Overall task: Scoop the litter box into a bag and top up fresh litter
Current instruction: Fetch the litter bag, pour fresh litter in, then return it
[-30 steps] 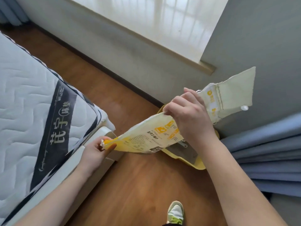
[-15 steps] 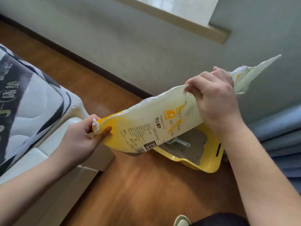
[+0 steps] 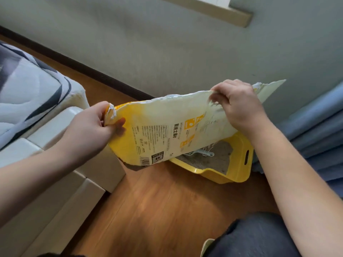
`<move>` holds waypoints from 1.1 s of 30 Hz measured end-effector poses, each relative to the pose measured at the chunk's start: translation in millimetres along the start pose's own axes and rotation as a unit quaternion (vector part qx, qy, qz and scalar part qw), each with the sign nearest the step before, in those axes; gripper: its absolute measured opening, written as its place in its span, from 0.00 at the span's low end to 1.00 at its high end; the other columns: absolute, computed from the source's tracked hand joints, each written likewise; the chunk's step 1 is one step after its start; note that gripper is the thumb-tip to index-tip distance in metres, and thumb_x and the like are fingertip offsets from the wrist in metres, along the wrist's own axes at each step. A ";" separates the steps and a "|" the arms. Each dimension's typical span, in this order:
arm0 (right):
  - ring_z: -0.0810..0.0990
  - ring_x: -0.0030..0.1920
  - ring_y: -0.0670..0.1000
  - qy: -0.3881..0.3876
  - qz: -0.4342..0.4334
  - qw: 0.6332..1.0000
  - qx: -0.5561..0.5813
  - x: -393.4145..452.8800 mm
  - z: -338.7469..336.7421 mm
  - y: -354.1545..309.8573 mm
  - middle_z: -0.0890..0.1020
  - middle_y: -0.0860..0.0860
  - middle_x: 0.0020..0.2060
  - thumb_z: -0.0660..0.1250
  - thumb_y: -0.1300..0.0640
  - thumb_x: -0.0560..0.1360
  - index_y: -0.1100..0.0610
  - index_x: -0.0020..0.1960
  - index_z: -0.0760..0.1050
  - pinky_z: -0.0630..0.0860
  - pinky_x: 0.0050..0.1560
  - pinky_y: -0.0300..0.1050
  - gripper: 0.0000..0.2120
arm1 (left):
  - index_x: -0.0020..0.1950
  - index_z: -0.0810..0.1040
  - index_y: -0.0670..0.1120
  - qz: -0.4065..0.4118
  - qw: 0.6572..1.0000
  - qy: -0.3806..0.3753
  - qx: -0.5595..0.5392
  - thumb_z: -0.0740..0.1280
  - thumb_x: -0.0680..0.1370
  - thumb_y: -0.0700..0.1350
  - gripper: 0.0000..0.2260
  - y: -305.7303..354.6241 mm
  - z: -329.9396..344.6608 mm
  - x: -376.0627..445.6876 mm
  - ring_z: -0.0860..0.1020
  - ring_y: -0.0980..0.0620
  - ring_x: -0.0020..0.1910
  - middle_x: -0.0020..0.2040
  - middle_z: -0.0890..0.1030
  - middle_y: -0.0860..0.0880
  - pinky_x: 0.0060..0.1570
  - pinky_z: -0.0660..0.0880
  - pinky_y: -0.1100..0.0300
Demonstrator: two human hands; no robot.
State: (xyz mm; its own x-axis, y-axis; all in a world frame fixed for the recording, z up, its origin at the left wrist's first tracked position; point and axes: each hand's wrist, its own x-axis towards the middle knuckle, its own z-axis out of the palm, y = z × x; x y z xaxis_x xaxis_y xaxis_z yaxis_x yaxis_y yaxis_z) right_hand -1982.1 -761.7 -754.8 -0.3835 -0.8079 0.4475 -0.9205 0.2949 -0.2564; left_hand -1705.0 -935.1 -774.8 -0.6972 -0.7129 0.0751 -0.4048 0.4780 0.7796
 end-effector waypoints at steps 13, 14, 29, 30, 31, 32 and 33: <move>0.75 0.52 0.53 -0.082 0.054 0.995 0.020 -13.4 -0.5 6.9 0.81 0.50 0.48 0.66 0.58 0.78 0.57 0.54 0.78 0.70 0.56 0.51 0.07 | 0.44 0.76 0.50 0.051 0.999 -0.010 0.000 0.69 0.78 0.47 0.05 30.8 18.3 11.5 0.80 0.50 0.42 0.39 0.80 0.50 0.40 0.80 0.44; 0.75 0.51 0.52 -0.087 0.053 0.994 0.028 -14.2 -0.2 6.1 0.81 0.49 0.47 0.66 0.58 0.77 0.57 0.53 0.78 0.71 0.55 0.50 0.06 | 0.44 0.76 0.50 0.053 0.999 -0.013 0.001 0.69 0.78 0.47 0.04 29.8 20.3 12.6 0.80 0.50 0.42 0.40 0.80 0.50 0.41 0.80 0.44; 0.78 0.47 0.47 -0.066 0.080 0.991 0.080 -25.7 0.1 -4.7 0.82 0.47 0.46 0.68 0.56 0.77 0.54 0.54 0.79 0.75 0.47 0.42 0.07 | 0.46 0.77 0.51 0.083 0.995 -0.030 -0.055 0.70 0.77 0.47 0.03 18.5 28.5 11.8 0.81 0.51 0.42 0.40 0.81 0.51 0.40 0.81 0.44; 0.78 0.47 0.47 -0.068 0.076 0.991 0.084 -26.2 1.8 -7.1 0.82 0.47 0.46 0.68 0.56 0.77 0.54 0.54 0.79 0.75 0.47 0.41 0.07 | 0.46 0.77 0.51 0.086 0.994 -0.028 -0.055 0.70 0.77 0.47 0.03 18.8 29.9 11.7 0.81 0.51 0.42 0.40 0.81 0.51 0.40 0.80 0.43; 0.78 0.47 0.47 -0.066 0.075 0.991 0.087 -26.6 4.2 -8.7 0.82 0.47 0.46 0.68 0.56 0.76 0.55 0.54 0.80 0.75 0.47 0.41 0.07 | 0.46 0.77 0.51 0.087 0.994 -0.025 -0.053 0.70 0.77 0.47 0.03 18.7 31.3 11.9 0.81 0.51 0.42 0.40 0.81 0.51 0.39 0.80 0.43; 0.78 0.46 0.46 -0.061 0.080 0.991 0.089 -27.1 6.4 -10.1 0.82 0.47 0.45 0.68 0.56 0.76 0.55 0.53 0.80 0.75 0.47 0.41 0.06 | 0.46 0.77 0.51 0.086 0.995 -0.024 -0.052 0.70 0.77 0.48 0.03 18.6 32.6 11.8 0.81 0.51 0.42 0.40 0.81 0.51 0.39 0.80 0.43; 0.78 0.45 0.45 -0.055 0.086 0.990 0.092 -27.6 8.8 -11.3 0.82 0.46 0.44 0.68 0.57 0.77 0.56 0.52 0.80 0.75 0.47 0.39 0.06 | 0.46 0.77 0.51 0.084 0.995 -0.023 -0.052 0.69 0.77 0.48 0.03 18.0 33.5 11.8 0.81 0.51 0.42 0.40 0.81 0.51 0.40 0.80 0.43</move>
State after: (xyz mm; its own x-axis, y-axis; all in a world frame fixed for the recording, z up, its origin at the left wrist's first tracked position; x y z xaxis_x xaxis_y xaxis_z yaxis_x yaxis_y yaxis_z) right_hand -1960.4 -747.2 -771.7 -0.5130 -0.8080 0.2896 -0.8090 0.3425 -0.4777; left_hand -1740.4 -917.7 -780.7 -0.7773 -0.6021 0.1827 -0.2192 0.5314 0.8183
